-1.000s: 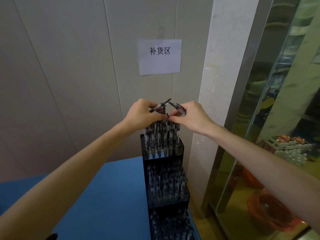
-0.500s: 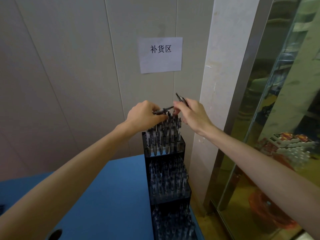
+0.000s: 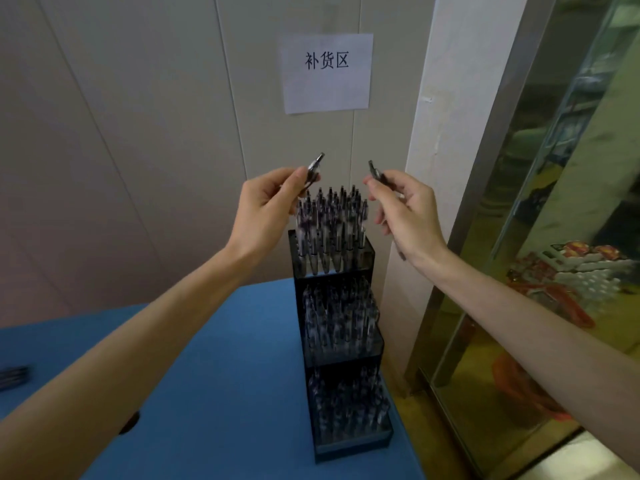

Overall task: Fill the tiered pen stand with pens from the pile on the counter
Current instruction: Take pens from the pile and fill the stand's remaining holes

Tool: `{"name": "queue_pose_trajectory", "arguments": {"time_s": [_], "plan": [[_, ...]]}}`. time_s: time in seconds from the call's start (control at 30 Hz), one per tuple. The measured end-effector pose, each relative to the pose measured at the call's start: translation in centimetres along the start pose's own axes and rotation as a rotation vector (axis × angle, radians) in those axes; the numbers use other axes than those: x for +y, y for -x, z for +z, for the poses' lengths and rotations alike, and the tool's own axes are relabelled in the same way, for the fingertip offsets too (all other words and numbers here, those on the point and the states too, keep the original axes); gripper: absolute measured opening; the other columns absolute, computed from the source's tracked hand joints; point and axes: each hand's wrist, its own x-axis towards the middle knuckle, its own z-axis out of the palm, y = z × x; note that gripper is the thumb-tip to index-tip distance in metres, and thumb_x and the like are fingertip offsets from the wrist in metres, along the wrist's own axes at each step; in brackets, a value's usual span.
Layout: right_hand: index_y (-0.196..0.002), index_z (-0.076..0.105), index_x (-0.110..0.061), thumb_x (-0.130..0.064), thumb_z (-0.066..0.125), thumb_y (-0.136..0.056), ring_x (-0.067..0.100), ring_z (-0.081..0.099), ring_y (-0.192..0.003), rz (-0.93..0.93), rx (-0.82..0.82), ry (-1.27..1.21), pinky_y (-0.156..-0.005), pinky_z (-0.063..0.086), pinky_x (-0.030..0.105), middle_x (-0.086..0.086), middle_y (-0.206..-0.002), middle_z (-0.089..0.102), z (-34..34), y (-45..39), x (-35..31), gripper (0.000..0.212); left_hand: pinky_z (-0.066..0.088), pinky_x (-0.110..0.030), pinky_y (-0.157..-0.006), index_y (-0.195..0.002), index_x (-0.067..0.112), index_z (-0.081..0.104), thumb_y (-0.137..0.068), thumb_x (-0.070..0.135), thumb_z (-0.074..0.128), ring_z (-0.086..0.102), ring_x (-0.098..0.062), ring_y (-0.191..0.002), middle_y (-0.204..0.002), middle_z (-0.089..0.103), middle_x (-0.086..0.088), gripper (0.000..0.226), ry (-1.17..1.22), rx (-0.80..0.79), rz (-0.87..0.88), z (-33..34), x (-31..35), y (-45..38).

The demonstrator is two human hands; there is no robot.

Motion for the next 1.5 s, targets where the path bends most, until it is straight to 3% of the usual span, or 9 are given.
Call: {"name": "queue_pose_trajectory", "arguments": {"time_s": [0.13,0.23,0.33,0.5,0.67,0.87,1.13,1.3,1.5], "plan": [[-0.109,0.074,-0.016,-0.02,0.068,-0.097,0.031,0.067,-0.078,-0.012,-0.048,-0.015,-0.072,0.057,0.044,0.014,-0.094,0.072,0.0,1.5,0.5,0.014,0.049,-0.021,-0.07,-0.111,0.009,0.075,-0.103,0.023,0.059,0.06,-0.008,-0.074,-0.086,0.07,-0.002,0.022,-0.032,0.055,0.04,0.5,-0.6,3.0],[-0.128,0.066,-0.014,-0.017,0.07,-0.095,0.023,0.072,-0.092,-0.053,-0.016,0.036,-0.084,0.059,0.031,0.008,-0.1,0.074,-0.2,2.4,1.2,0.033,0.055,-0.023,-0.081,-0.111,0.012,0.075,-0.101,0.021,0.063,0.071,-0.009,-0.089,-0.096,0.076,0.001,0.019,-0.057,0.089,0.065,0.6,-1.2,4.8],[-0.125,0.065,-0.009,-0.016,0.069,-0.096,0.015,0.073,-0.091,-0.047,0.007,0.026,-0.073,0.057,0.021,0.004,-0.098,0.076,-0.4,3.5,1.8,0.031,0.056,-0.022,-0.084,-0.113,0.01,0.076,-0.099,0.023,0.066,0.072,-0.008,-0.094,-0.099,0.078,0.004,0.021,-0.109,0.081,0.088,0.6,-1.5,5.9],[-0.117,0.065,-0.006,-0.016,0.071,-0.094,0.02,0.072,-0.084,-0.011,0.007,0.011,-0.058,0.058,0.027,0.001,-0.102,0.071,-0.1,4.3,2.6,0.026,0.059,-0.032,-0.09,-0.114,0.012,0.076,-0.097,0.028,0.07,0.072,-0.01,-0.096,-0.1,0.076,0.007,0.024,-0.237,0.084,0.12,0.6,-2.3,6.8],[-0.124,0.065,-0.009,-0.012,0.072,-0.093,0.019,0.074,-0.084,-0.014,-0.053,0.082,-0.066,0.064,0.037,0.0,-0.102,0.07,0.2,5.0,3.8,0.032,0.059,-0.034,-0.088,-0.115,0.014,0.075,-0.098,0.028,0.069,0.071,-0.005,-0.096,-0.102,0.075,0.009,0.023,-0.326,0.065,0.146,0.6,-2.8,7.3],[-0.124,0.066,-0.013,-0.015,0.073,-0.092,0.007,0.072,-0.092,-0.079,-0.08,0.236,-0.081,0.063,0.034,-0.006,-0.106,0.072,0.5,6.5,5.3,0.032,0.06,-0.031,-0.087,-0.115,0.01,0.075,-0.098,0.025,0.069,0.072,-0.006,-0.095,-0.101,0.076,0.006,0.023,-0.322,0.103,0.131,0.1,-3.4,7.1],[-0.109,0.074,-0.019,-0.036,0.072,-0.092,0.009,0.07,-0.073,-0.146,-0.153,0.469,-0.064,0.06,0.036,-0.013,-0.099,0.073,0.2,7.8,7.0,0.024,0.059,-0.029,-0.087,-0.112,0.012,0.075,-0.097,0.025,0.07,0.071,-0.004,-0.093,-0.098,0.075,0.011,0.021,-0.324,0.097,0.12,0.1,-3.8,7.5],[-0.101,0.078,-0.02,-0.037,0.076,-0.089,0.006,0.063,-0.099,-0.241,-0.112,0.602,-0.084,0.054,0.03,-0.011,-0.1,0.072,-0.5,8.7,7.7,0.021,0.059,-0.031,-0.089,-0.112,0.012,0.076,-0.097,0.023,0.07,0.071,-0.005,-0.094,-0.099,0.075,0.01,0.019,-0.304,0.101,0.112,-0.2,-4.2,7.8],[-0.105,0.08,-0.021,-0.033,0.075,-0.087,0.009,0.061,-0.099,-0.228,-0.226,0.619,-0.087,0.052,0.036,-0.011,-0.099,0.074,-1.2,8.9,7.4,0.023,0.059,-0.032,-0.089,-0.112,0.012,0.076,-0.097,0.023,0.07,0.071,-0.006,-0.094,-0.099,0.075,0.01,0.02,-0.289,0.099,0.108,-0.2,-4.5,7.7]]}}
